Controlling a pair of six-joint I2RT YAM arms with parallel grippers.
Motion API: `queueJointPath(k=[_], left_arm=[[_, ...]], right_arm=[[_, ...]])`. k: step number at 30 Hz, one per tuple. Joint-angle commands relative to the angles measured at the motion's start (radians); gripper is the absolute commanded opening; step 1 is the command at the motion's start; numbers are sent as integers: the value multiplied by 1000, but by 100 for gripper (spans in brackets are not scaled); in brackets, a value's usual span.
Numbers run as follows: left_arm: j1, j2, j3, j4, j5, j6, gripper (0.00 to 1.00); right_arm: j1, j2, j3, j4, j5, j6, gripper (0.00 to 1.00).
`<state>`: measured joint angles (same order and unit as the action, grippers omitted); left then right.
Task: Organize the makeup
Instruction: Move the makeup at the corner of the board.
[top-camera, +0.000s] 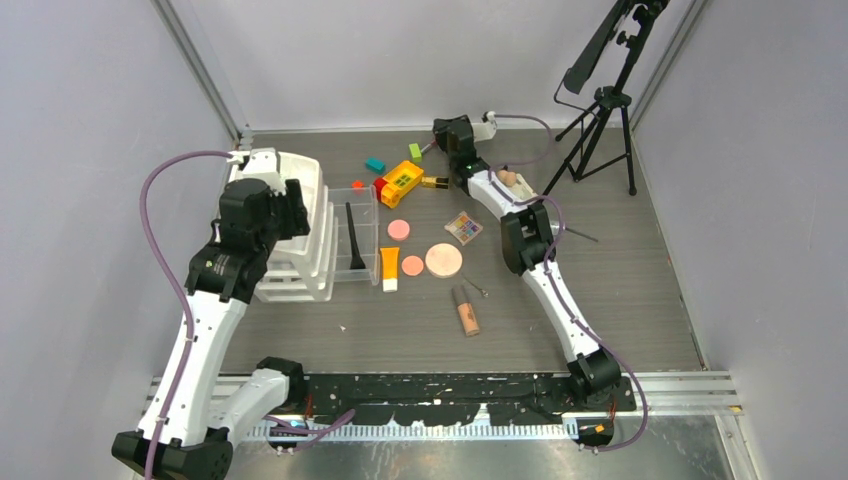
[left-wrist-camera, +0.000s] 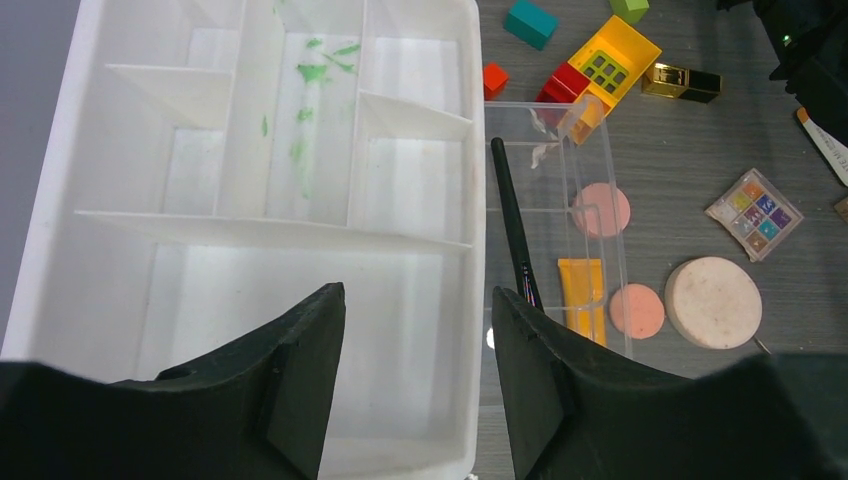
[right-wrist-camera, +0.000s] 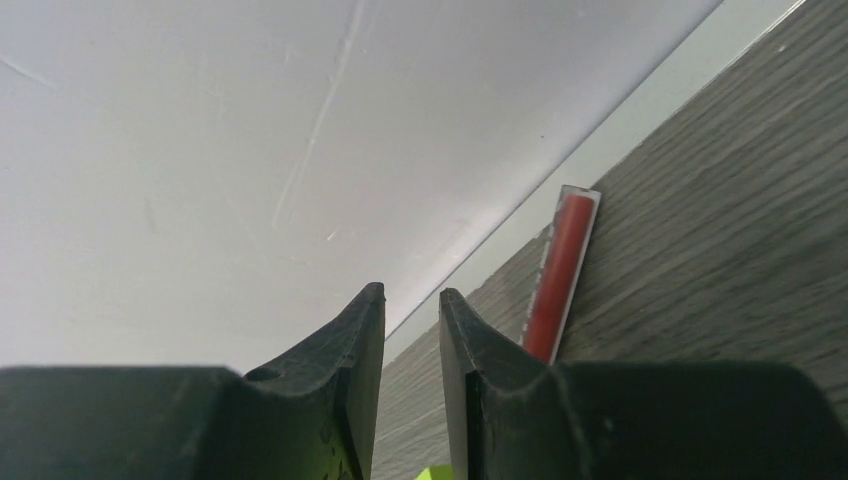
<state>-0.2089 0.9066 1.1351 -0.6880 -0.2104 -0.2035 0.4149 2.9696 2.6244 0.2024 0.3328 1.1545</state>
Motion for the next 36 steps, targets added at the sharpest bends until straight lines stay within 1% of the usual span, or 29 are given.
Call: queueJointPath(k=[1,7,11,17,24,32,36], left_arm=[[3,-14,-1,43,-20,10,58],[3,-14,-3,44,-24,13,58],[3,-15,-4,45,-29,16,58],[3,-14,-3,48,-32,19,58],[5,-17,-5,48,-34,22,59],[5,-23,-9,48,-40,24,59],[5,-21,-10,48,-38,24,59]], right_arm=[[-1,12,61,31,9,77,31],[-1,29,72,-48,15,179,28],[-1,29,72,-67,15,201,27],[-1,16,62,-107,15,196,27],[-5,-25,22,-193,23,153,26],[-17,-61,44,-393,21,95,25],[-43,-72,36,-464,-30,134,25]])
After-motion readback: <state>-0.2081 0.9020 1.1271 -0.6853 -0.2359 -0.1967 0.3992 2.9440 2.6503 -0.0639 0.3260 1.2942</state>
